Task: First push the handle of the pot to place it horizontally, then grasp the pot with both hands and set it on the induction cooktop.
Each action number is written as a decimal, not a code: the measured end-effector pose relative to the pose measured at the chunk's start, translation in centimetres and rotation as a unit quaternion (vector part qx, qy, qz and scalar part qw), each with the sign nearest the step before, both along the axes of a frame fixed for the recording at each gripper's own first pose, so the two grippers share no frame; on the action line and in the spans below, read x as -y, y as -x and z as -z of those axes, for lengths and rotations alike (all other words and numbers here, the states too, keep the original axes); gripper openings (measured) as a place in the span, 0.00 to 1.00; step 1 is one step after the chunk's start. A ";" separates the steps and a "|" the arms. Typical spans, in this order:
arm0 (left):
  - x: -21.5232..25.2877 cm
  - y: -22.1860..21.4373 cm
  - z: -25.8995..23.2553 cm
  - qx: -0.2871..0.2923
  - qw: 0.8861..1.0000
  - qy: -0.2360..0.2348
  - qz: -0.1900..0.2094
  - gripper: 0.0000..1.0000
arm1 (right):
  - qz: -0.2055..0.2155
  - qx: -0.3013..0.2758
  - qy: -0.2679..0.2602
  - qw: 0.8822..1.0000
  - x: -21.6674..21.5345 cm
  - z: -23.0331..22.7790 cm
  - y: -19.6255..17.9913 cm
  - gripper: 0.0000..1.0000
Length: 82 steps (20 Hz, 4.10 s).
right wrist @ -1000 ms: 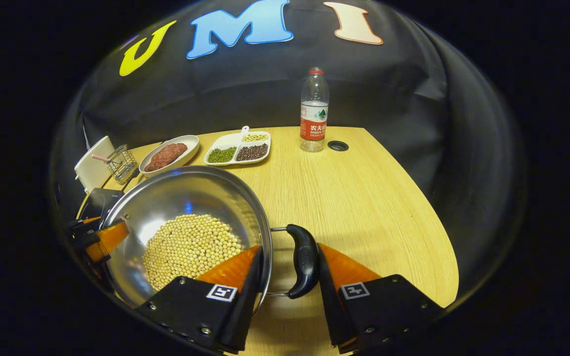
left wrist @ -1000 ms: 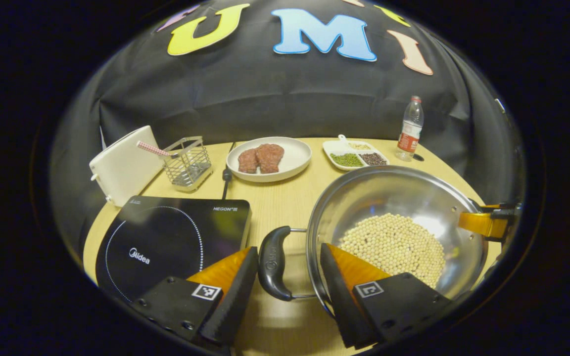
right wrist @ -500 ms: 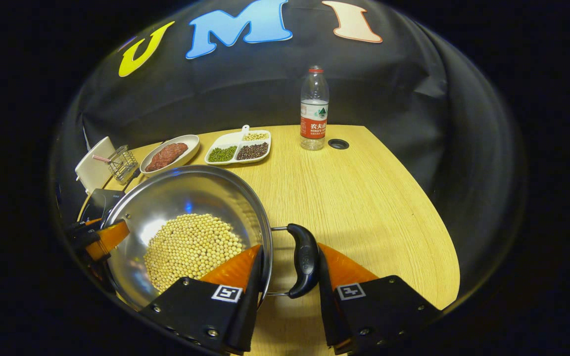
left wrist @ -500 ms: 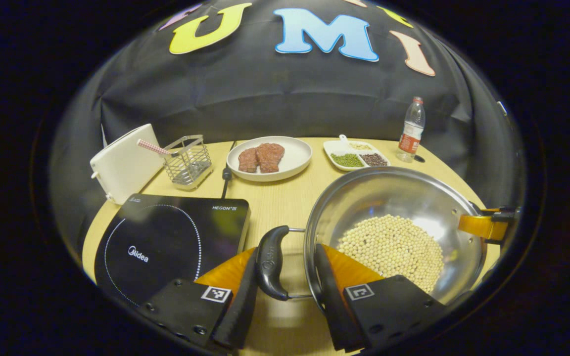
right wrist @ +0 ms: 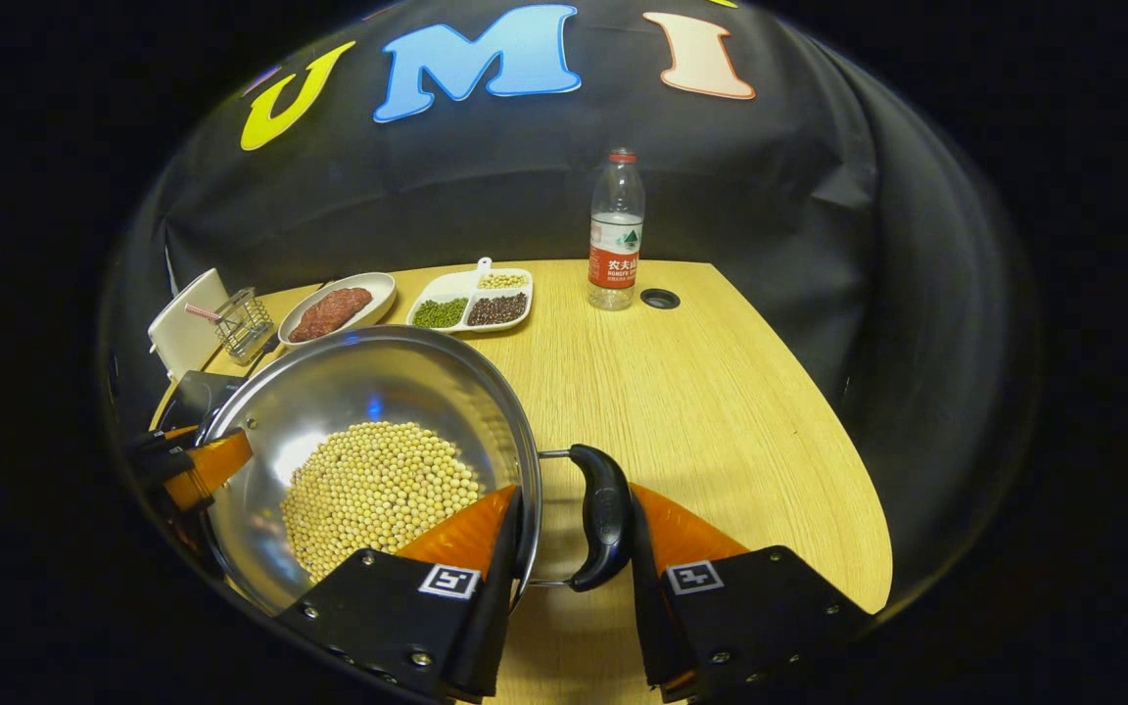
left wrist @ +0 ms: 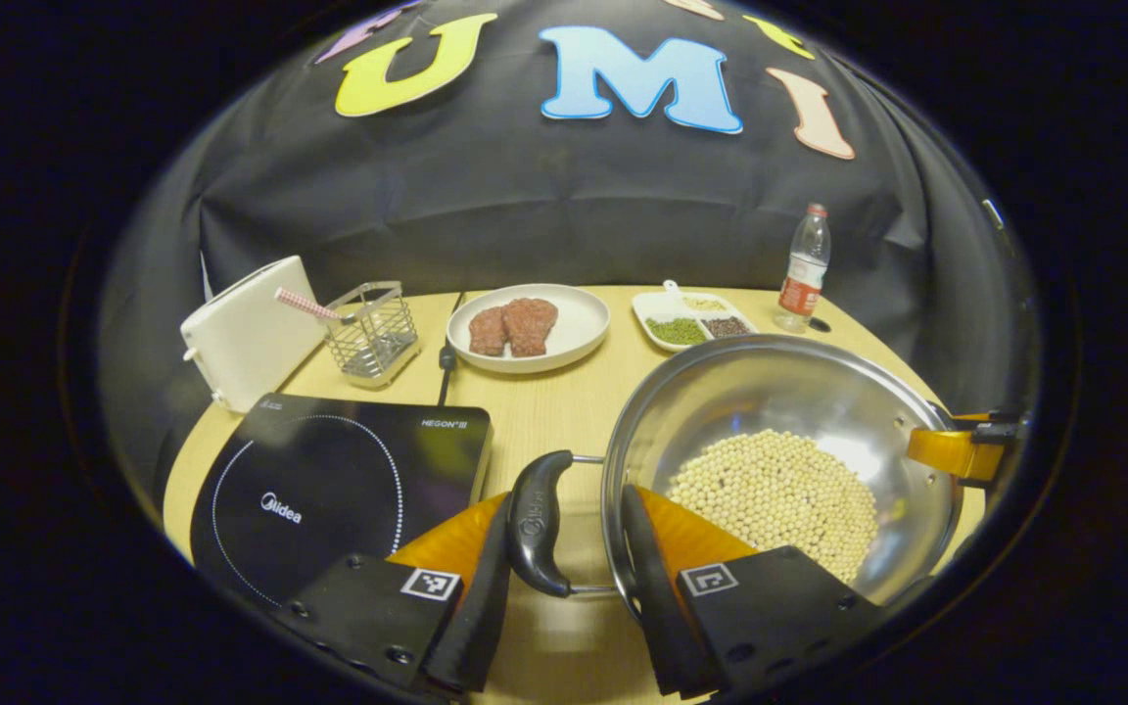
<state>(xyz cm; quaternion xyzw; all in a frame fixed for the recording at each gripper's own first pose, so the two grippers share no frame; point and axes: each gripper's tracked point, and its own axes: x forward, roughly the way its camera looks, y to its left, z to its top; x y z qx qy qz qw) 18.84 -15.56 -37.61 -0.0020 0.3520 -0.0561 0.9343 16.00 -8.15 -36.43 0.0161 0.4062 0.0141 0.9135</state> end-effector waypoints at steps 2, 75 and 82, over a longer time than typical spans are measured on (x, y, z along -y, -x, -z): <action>0.2 0.3 -1.0 0.004 1.000 -0.003 0.000 0.67 | 0.004 -0.004 -0.003 1.000 0.2 -0.4 0.4 0.55; -36.1 0.1 -2.1 0.018 1.000 -0.003 -0.011 0.68 | -0.002 0.006 0.006 1.000 -32.4 -5.1 4.9 0.55; -36.7 -0.6 -2.8 0.050 0.998 -0.021 -0.028 0.78 | -0.009 0.031 -0.010 0.999 -32.8 -5.3 4.5 0.60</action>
